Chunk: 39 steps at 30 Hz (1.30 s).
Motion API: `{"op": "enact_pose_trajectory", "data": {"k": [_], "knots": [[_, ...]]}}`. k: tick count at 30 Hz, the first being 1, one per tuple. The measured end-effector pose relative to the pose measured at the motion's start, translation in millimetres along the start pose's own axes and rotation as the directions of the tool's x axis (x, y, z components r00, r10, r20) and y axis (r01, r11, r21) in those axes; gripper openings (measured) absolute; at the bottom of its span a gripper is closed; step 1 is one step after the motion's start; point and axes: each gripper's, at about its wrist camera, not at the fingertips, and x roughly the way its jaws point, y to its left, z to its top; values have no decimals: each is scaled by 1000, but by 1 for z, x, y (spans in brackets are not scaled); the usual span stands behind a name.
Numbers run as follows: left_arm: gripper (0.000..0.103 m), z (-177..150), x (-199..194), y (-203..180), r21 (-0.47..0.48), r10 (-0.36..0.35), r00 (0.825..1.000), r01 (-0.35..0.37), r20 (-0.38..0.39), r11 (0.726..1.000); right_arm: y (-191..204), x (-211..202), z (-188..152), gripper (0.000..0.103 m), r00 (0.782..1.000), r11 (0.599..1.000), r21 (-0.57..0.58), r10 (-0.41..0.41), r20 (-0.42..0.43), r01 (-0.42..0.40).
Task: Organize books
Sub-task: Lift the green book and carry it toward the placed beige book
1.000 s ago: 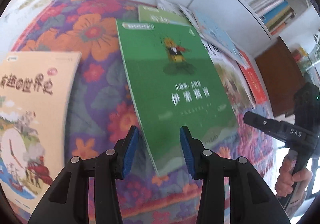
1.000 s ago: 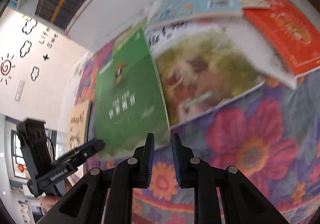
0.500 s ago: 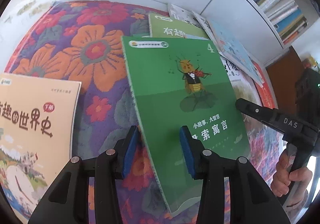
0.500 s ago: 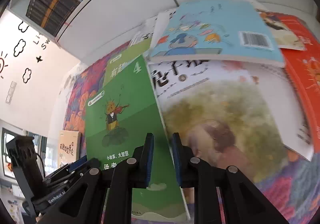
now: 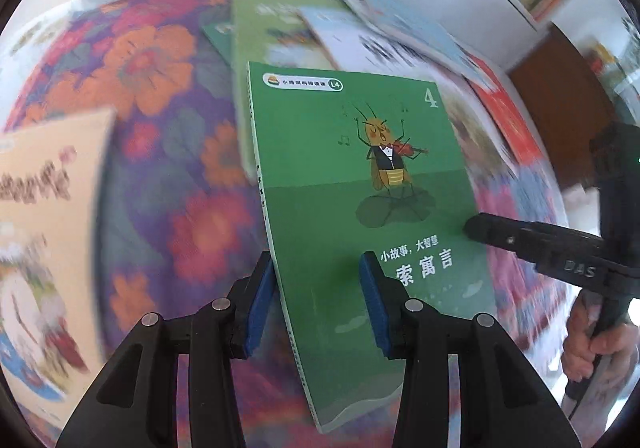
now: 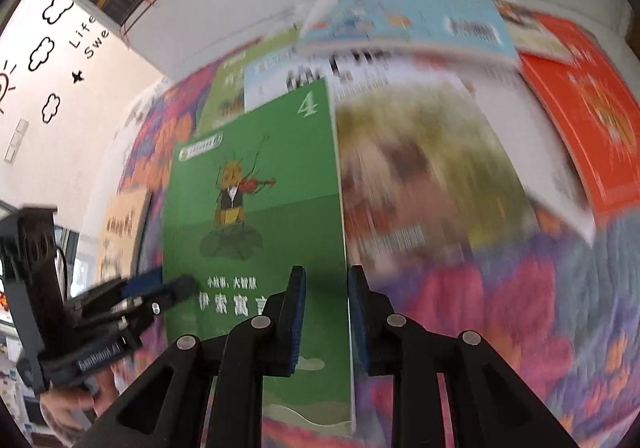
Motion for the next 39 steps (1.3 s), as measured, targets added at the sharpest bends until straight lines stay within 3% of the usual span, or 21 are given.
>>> {"op": "enact_pose_trajectory", "data": {"k": [4,10,15,18,27,29,31,32,33,36,39], "knots": [[39,-33,0,-20,61,-48,999,49,-20,997,-21,-9,-42,23,999,999,7,39,-34,-39],[39,-43,4,-37,103,-62,998,63,-18,993,-50,-24,-80,23,986,987,53,156,-62,-153],[38,-34,7,-22,65,-149,989,149,1,987,-70,-19,-77,22,958,957,83,284,-50,-279],[33,-25,8,-12,42,-182,983,182,5,982,-74,-15,-72,22,947,945,72,321,-28,-319],[33,-1,13,2,40,-203,977,200,67,979,-64,-10,-45,22,961,961,-24,275,26,-275],[33,-3,13,4,49,-215,974,211,77,976,-69,-8,-44,24,947,949,-26,315,64,-314],[33,-5,12,2,57,-207,975,202,81,978,-80,-3,-47,24,911,917,-23,397,114,-397],[33,-6,12,2,61,-200,976,195,83,979,-85,1,-50,22,882,895,-32,444,157,-444],[33,-7,12,0,67,-190,978,185,89,980,-88,2,-54,17,875,895,-43,443,194,-443],[33,-8,11,1,67,-188,977,182,99,981,-75,-2,-53,19,902,920,-108,391,186,-376],[33,-9,11,1,67,-193,976,187,103,980,-81,1,-50,19,890,908,-75,420,179,-413]]}}
